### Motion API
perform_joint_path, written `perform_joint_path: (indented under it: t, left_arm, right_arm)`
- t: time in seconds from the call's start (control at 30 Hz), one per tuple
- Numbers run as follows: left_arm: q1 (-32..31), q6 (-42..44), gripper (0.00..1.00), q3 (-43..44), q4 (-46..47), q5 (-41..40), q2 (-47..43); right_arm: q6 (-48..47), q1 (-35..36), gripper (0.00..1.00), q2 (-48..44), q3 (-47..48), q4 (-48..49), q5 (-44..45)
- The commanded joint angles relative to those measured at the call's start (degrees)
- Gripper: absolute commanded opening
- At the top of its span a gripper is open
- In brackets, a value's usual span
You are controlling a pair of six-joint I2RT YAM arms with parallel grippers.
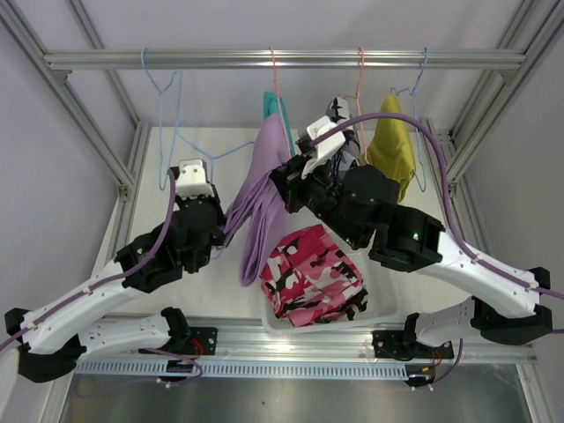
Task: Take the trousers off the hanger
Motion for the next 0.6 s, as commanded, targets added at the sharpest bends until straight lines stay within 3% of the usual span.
perform_joint_path:
  t: [0.0,0.57]
  left_arm:
    - [0.71,1.5,0.01,-0.75,0.64,0.2,-0.42]
    - [1.06,10.02,0.0,-6.11,8.54,0.55,0.98]
  right_arm:
    - [-2.6,0.24,0.0,-2.75,5.58,8.19,2.18]
    - [-3.21,0.33,0.0,-6.0,9.89,0.64,3.33]
